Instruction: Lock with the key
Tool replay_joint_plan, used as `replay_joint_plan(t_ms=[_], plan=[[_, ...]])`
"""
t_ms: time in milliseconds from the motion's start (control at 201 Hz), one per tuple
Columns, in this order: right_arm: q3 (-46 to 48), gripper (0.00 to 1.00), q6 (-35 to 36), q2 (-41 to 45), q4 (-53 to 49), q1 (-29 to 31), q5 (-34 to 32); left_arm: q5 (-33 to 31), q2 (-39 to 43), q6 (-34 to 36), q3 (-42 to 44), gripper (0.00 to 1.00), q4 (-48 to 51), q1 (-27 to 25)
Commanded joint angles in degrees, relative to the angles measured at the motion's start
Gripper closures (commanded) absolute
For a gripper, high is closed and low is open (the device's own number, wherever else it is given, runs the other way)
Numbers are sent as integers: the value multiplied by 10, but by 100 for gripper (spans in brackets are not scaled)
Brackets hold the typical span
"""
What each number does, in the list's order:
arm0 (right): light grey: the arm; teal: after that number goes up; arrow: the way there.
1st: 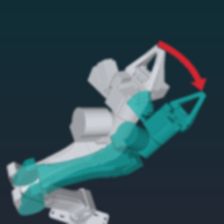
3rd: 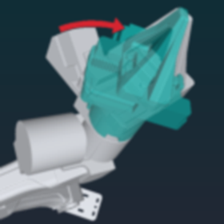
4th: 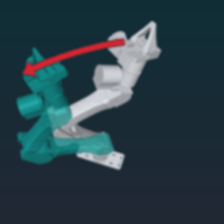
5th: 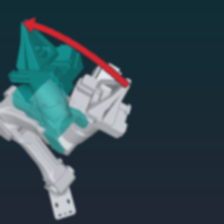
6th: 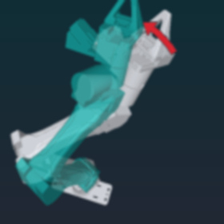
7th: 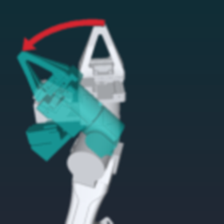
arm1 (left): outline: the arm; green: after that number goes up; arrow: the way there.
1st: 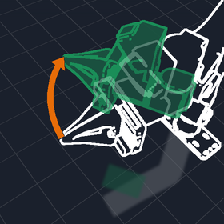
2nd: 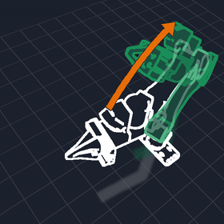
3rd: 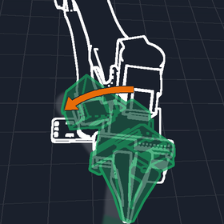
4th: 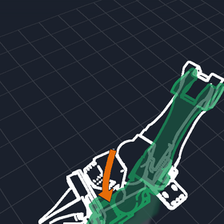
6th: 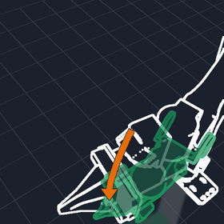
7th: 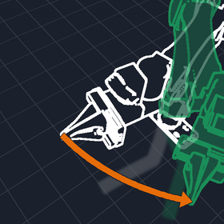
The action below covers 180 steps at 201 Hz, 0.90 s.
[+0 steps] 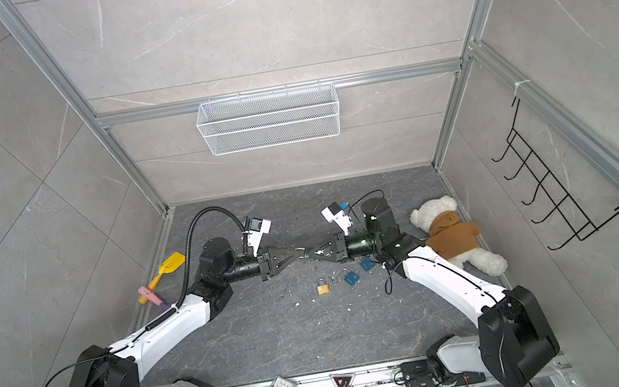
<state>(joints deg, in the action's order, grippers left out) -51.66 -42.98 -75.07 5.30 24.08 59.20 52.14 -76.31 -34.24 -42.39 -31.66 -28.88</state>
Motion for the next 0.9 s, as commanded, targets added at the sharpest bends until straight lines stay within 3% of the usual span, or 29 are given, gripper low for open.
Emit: replay_joint_plan(t_ms=[0,40,383,677,891], plan=[[-13,100,23,11,-14,-2,-6,8,20,-11,-2,94,-27,-2],[-13,100,30,11,-19,-2,-9,7,20,-23,-6,100,-29,-2],[-26,100,157,22,-130,-2,-70,31,12,-161,-1,100,-135,-13],[-25,100,168,15,-126,-2,-76,21,13,-137,-5,100,-107,-52],[-5,100,103,-4,-20,-2,-43,11,1,-92,-21,100,-74,-97]])
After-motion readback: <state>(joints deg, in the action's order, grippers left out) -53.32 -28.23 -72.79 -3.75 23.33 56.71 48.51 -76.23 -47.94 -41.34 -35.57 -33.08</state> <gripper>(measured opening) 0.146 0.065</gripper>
